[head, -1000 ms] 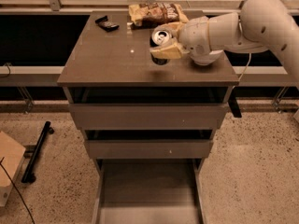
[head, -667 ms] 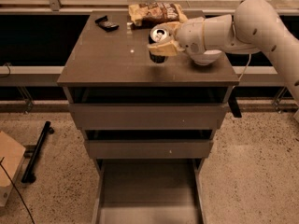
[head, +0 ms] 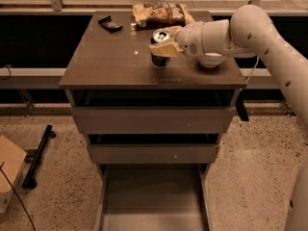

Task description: Pick pepsi can from bottom drawer and place on counter

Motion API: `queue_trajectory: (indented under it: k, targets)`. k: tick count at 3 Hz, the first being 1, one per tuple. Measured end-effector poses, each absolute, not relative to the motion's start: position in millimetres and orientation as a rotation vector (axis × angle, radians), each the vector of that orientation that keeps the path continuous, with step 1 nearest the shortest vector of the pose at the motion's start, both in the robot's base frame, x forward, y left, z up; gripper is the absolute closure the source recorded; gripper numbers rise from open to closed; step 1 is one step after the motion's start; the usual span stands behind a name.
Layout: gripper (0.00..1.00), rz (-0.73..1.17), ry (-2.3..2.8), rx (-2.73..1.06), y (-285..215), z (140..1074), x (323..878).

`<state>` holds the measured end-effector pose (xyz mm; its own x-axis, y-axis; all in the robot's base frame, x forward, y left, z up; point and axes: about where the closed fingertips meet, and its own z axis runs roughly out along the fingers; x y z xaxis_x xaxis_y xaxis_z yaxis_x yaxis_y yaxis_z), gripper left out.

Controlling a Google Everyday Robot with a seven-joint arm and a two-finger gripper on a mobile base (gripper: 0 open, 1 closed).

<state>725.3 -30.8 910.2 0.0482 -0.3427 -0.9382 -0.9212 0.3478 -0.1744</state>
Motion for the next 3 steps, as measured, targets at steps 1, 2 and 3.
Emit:
queue_trajectory:
  k: [1,2,3]
  targets:
    - [0.34,0.696,1.582,-1.173,-27.0,900.4,739.4]
    - [0.12,0.728,1.646,-1.155,-23.7,895.9,750.5]
    - [0.0,0.736,1.657,-1.151,-22.0,895.2,752.1]
